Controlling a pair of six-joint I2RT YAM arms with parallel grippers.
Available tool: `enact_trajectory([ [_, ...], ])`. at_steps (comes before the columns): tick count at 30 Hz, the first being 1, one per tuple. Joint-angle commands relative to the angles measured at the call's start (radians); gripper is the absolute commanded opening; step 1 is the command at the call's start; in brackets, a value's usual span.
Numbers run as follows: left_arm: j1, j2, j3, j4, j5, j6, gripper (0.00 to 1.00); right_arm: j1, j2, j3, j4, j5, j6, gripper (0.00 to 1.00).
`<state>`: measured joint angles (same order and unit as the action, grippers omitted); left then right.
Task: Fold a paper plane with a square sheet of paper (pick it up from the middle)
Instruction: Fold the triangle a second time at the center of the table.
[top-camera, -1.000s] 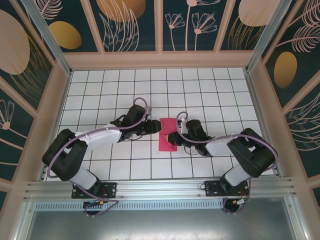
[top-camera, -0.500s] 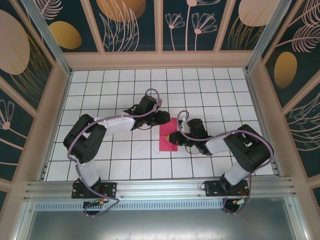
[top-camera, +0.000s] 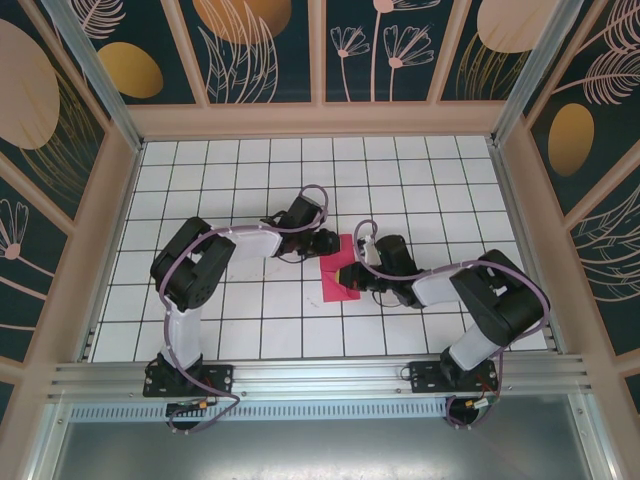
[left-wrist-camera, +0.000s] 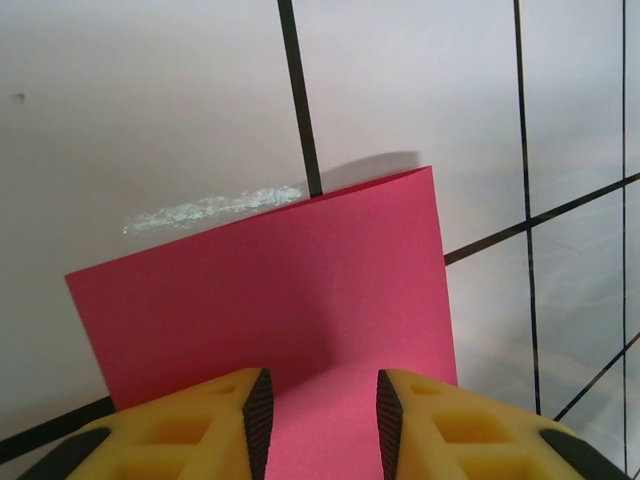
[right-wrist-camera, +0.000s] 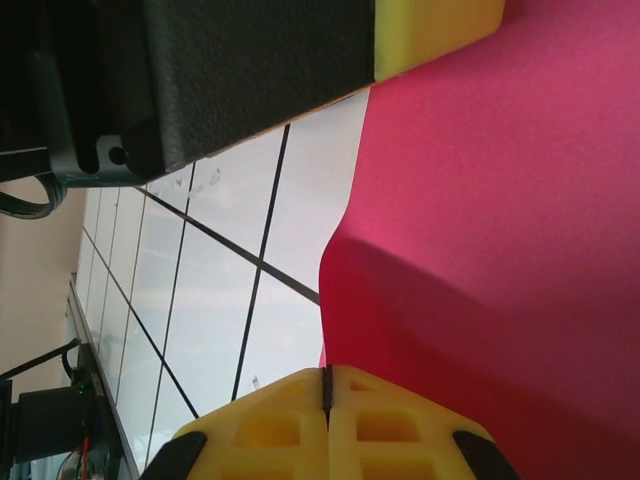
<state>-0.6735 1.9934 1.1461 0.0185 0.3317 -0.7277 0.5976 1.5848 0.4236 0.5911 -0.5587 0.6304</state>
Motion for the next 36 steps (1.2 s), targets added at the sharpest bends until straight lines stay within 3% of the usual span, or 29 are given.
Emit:
enact_trajectory([
  [1,-0.002,0.033,0.028,-0.093,-0.029,0.062,0.36,-0.008,-0.03,0.035,-0.067,-0.006,-0.054,0.07],
  [4,-0.003,0.039,0.031,-0.121,-0.04,0.081,0.36,-0.007,-0.063,0.043,-0.11,0.012,-0.077,0.14],
  [11,-0.002,0.046,0.029,-0.121,-0.02,0.095,0.34,-0.006,-0.105,0.073,-0.243,0.031,-0.171,0.21],
  [18,-0.003,0.058,0.056,-0.161,-0.03,0.154,0.33,-0.014,-0.108,0.124,-0.332,0.027,-0.239,0.08],
  [23,-0.003,0.061,0.089,-0.204,-0.032,0.207,0.32,-0.033,-0.064,0.15,-0.318,-0.047,-0.246,0.0],
  [28,0.001,-0.002,0.175,-0.29,-0.101,0.24,0.42,-0.017,-0.055,0.09,-0.132,-0.106,-0.077,0.0],
  [32,0.004,-0.093,0.203,-0.33,-0.175,0.199,0.49,0.023,-0.059,0.07,-0.066,-0.051,0.013,0.0],
  [36,0.003,-0.244,0.105,-0.308,-0.223,0.13,0.52,0.048,-0.052,0.063,-0.027,0.008,0.08,0.0],
])
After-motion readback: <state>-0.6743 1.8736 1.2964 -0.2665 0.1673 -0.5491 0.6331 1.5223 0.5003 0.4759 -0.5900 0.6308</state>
